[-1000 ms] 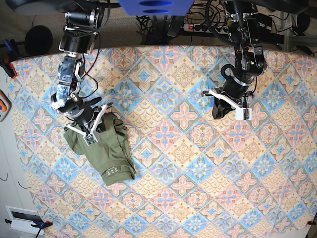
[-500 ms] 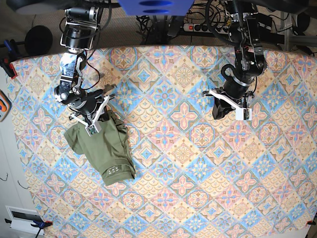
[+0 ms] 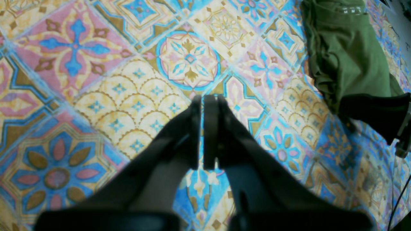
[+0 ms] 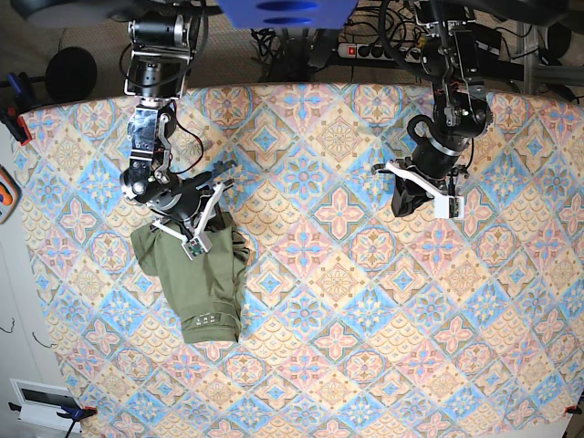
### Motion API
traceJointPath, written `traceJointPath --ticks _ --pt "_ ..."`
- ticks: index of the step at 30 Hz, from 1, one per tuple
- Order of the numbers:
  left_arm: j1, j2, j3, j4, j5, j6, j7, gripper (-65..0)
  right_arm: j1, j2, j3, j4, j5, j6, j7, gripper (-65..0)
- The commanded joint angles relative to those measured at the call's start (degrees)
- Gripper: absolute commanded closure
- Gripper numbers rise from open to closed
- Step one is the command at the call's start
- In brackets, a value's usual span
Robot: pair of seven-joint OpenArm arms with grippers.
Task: Layout the t-shirt on the table in an organized manner, then fold the t-shirt properly
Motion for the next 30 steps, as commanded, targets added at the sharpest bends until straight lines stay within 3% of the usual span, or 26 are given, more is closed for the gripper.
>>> traceJointPath --ticks 1,6,13,20,30 --pt "-0.47 -0.79 -0.32 1.26 -0.8 -0.45 -1.3 0.0 1.11 0.26 0.13 2.96 1.07 0.17 1.16 -0.2" --pt "1.29 -1.93 -2.69 3.72 -2.38 -0.45 -0.86 0.0 -3.37 0.44 0.3 13.24 1.16 0.17 -0.95 -0.2" --pt "8.58 -6.77 -2.96 9.35 -5.02 -0.45 -1.04 0.0 -12.07 0.44 4.17 27.66 1.16 0.17 -6.58 -0.2" --pt "18.08 -11.6 -3.75 12.34 -5.02 -0.45 -1.3 0.0 -23.15 0.53 11.29 32.23 1.16 0.17 -7.81 -0.2" --pt "31.88 -11.69 -13.42 13.3 -5.11 -0.45 -1.3 0.0 -37.65 0.44 24.04 32.67 1.16 0.17 -7.72 0.0"
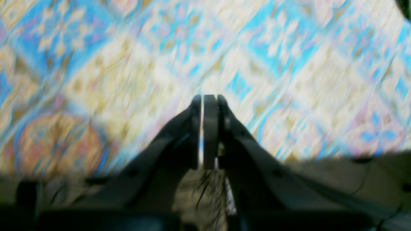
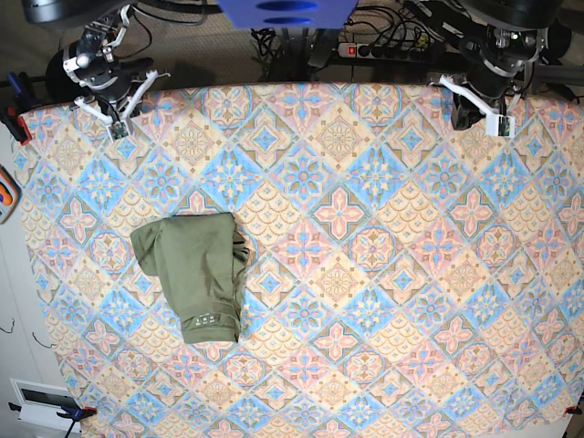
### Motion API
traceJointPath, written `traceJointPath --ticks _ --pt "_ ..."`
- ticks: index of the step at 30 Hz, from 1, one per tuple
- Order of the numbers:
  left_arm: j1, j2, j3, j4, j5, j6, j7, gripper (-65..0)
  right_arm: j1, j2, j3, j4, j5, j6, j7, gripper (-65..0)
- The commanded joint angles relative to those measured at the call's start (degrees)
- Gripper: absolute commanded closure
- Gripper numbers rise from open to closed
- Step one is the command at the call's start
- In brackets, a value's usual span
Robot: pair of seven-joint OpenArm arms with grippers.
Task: Layout the t-shirt on the table in an organized manner, then fold the t-shirt properly
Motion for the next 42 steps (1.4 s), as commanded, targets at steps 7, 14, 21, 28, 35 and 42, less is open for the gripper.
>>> traceJointPath --ticks 7,14,21,28,35,42 --pt "8.49 -0.24 -1.51 1.02 -0.48 -0.08 -0.84 0.0 -7.6 0.61 6.45 0.8 7.23 -0.05 0.54 0.0" --pt "13.06 -0.06 0.25 -2.06 0.32 -0.08 -0.84 0.0 -11.91 0.7 6.63 -0.87 7.23 -0.05 0.72 0.0" --pt "10.43 -0.06 8.86 -14.63 5.24 -0.08 -8.23 0.0 -11.64 2.02 6.45 -17.13 7.14 -0.05 1.24 0.0" --pt "1.81 0.73 17.56 -30.89 9.9 0.01 -12.53 0.0 -6.28 7.21 -1.81 -35.94 5.56 -0.05 9.59 0.0" --pt "-8.56 1.08 19.41 -45.92 9.99 0.01 -12.71 0.0 3.22 7.47 -1.9 -58.98 -2.53 -0.05 20.5 0.0" --pt "-16.91 0.82 30.4 -63.33 9.99 0.01 -24.05 0.0 9.63 8.26 -2.16 -79.28 -8.6 -0.05 36.94 0.0"
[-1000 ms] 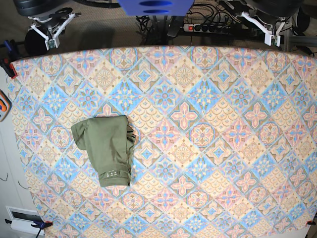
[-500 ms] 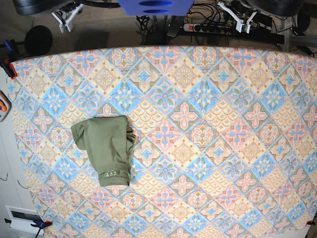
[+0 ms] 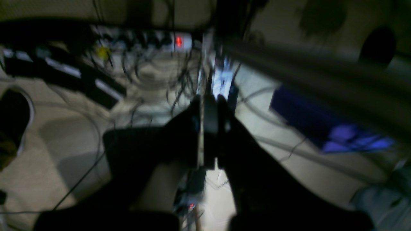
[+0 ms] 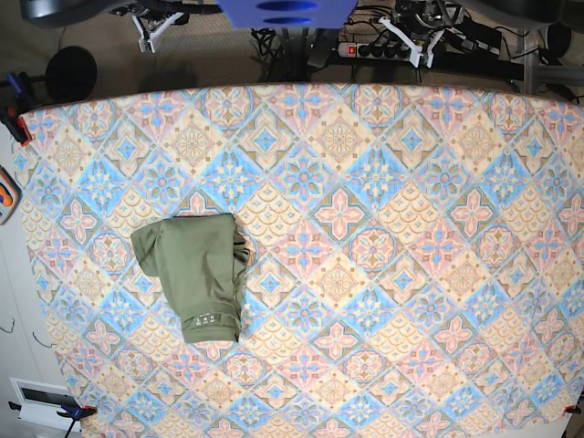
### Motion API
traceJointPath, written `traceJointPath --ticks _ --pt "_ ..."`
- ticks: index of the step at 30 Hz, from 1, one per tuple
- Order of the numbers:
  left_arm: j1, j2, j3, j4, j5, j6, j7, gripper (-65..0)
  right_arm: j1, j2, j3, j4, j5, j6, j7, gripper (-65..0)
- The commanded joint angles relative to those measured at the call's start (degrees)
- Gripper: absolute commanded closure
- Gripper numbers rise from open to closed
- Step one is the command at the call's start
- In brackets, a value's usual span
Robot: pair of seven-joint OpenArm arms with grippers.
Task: Layout the t-shirt on the table in an organized manner, then fold the t-shirt properly
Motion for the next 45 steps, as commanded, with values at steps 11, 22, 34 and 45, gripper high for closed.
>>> traceJointPath --ticks 11,22,34,45 --pt "-13.25 1.95 20.88 -27.95 -0.4 4.58 -20.53 -0.1 4.13 0.17 -4.55 -12.45 -0.34 0.71 8.55 0.0" --pt "-17.12 4.67 27.29 -32.26 -0.57 7.66 -23.61 -0.1 5.54 -7.04 -8.42 -12.8 -0.25 -4.08 9.25 0.0" --pt "-18.79 6.17 27.12 -32.26 -0.92 7.66 -23.61 -0.1 8.79 -12.49 -8.33 -12.89 -0.16 -17.0 8.9 0.0" --pt "-20.02 8.19 27.21 -32.26 -0.92 7.66 -23.61 -0.1 9.93 -13.72 -8.24 -12.89 0.02 -19.64 9.25 0.0"
